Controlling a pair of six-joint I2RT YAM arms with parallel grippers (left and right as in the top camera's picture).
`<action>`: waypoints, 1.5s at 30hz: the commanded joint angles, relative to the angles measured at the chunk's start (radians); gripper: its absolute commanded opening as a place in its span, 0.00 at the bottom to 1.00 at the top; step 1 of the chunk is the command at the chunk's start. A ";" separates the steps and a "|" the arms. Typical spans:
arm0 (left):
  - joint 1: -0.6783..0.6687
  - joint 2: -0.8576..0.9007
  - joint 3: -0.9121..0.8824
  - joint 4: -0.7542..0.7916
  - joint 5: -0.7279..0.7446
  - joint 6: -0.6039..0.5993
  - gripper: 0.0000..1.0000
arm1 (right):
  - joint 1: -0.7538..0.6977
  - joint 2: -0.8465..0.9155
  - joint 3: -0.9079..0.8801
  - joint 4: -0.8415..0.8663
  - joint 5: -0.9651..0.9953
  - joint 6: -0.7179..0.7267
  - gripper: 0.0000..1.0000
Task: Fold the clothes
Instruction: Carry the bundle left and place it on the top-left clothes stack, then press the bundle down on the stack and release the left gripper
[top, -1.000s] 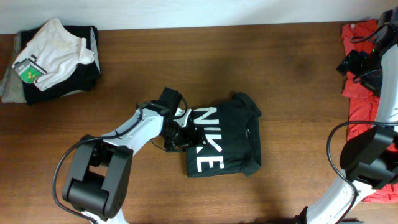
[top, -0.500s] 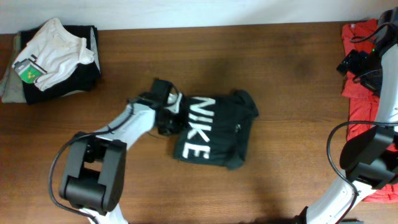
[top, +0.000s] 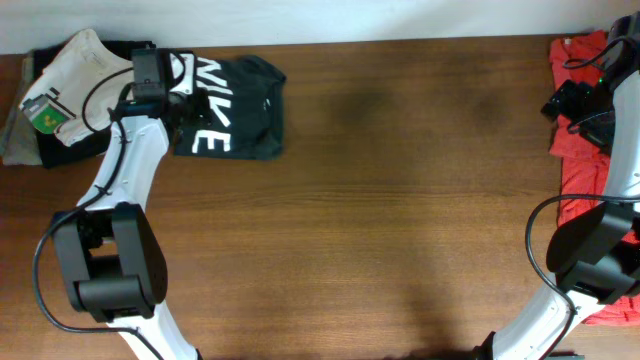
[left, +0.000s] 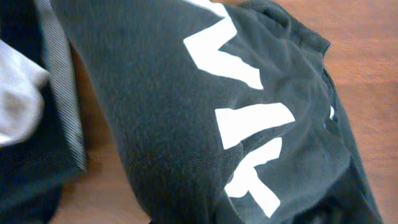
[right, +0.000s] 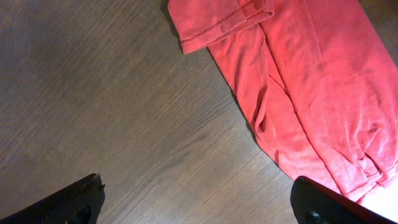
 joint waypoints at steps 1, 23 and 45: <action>0.050 0.008 0.024 0.108 -0.039 0.052 0.00 | 0.000 -0.012 0.011 0.000 0.013 0.005 0.98; 0.272 0.059 0.188 0.333 -0.185 0.048 0.01 | 0.000 -0.012 0.011 0.000 0.013 0.005 0.99; 0.423 0.027 0.188 0.419 -0.180 -0.022 0.70 | 0.000 -0.012 0.011 0.000 0.013 0.005 0.99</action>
